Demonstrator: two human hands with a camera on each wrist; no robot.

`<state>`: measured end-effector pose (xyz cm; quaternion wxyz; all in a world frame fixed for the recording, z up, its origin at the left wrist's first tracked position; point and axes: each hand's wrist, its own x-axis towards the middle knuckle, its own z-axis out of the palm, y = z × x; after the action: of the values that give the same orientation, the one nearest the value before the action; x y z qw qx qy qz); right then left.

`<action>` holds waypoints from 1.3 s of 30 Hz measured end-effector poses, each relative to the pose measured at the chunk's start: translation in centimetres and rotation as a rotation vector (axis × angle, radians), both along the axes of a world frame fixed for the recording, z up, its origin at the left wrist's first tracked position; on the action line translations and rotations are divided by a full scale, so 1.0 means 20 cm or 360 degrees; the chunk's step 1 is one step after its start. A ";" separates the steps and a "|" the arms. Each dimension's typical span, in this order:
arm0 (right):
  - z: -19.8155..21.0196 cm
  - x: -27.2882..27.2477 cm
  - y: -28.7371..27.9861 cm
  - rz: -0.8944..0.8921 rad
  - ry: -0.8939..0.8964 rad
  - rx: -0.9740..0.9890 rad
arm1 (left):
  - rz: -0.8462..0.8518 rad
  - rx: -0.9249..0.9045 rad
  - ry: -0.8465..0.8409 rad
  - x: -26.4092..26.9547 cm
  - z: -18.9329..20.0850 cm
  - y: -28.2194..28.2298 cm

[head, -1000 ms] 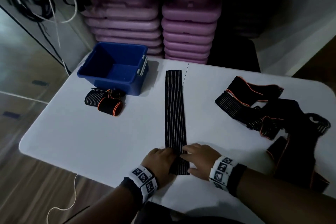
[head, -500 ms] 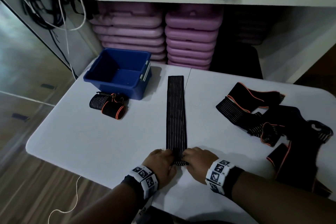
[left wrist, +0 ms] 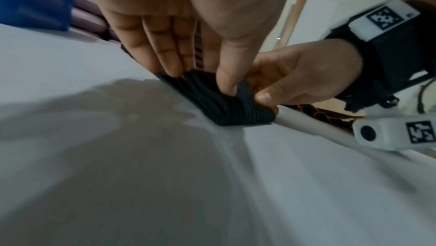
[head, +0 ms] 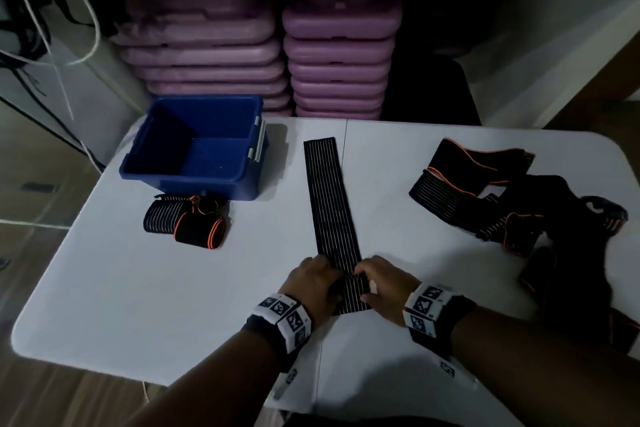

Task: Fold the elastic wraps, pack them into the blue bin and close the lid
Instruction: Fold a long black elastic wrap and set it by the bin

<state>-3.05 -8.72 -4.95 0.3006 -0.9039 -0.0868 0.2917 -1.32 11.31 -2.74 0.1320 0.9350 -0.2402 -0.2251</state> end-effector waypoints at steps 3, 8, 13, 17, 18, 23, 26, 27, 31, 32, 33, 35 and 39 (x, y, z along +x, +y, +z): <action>0.01 0.01 0.02 -0.0127 -0.0036 -0.0037 | -0.0117 0.0008 -0.0038 0.04 -0.02 0.02; 0.03 0.05 0.05 -0.0089 0.0034 -0.0116 | -0.0333 -0.0043 -0.0131 0.02 -0.07 0.07; 0.05 0.07 0.05 -0.0039 0.0078 -0.0215 | -0.0517 -0.0025 -0.0132 0.02 -0.10 0.11; 0.07 0.07 0.06 0.0069 0.0122 -0.0282 | -0.0406 -0.0142 -0.0167 0.03 -0.09 0.11; 0.07 0.07 0.06 0.0064 0.0117 -0.0264 | -0.0379 -0.0179 -0.0175 0.03 -0.09 0.10; 0.06 0.10 0.04 -0.0140 0.0032 0.0047 | -0.0056 -0.0315 0.0103 0.09 -0.02 0.07; 0.04 0.10 0.03 -0.0180 0.0065 0.0055 | 0.0088 -0.0294 0.0231 0.14 -0.01 0.04; 0.02 0.10 0.03 -0.0209 0.0047 0.0050 | 0.0119 -0.0270 0.0244 0.16 0.00 0.03; -0.07 0.08 0.07 -0.0441 -0.0100 0.0114 | 0.0255 -0.0242 0.0189 0.17 0.00 0.00; -0.08 0.08 0.08 -0.0483 -0.0085 0.0086 | 0.0319 -0.0238 0.0168 0.17 0.00 -0.01; -0.08 0.10 0.08 -0.0513 -0.0044 0.0050 | 0.0384 -0.0233 0.0148 0.17 0.00 -0.01; -0.09 0.12 0.08 -0.0529 0.0020 0.0018 | 0.0481 -0.0218 0.0117 0.16 0.00 -0.02; -0.11 0.13 0.08 -0.0596 0.0113 0.0029 | 0.0376 -0.0106 -0.0020 0.17 -0.02 -0.03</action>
<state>-0.35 -7.09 -7.06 0.3606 -0.8907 0.0908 0.2616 2.02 10.80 -3.07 0.1871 0.9533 -0.1365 -0.1941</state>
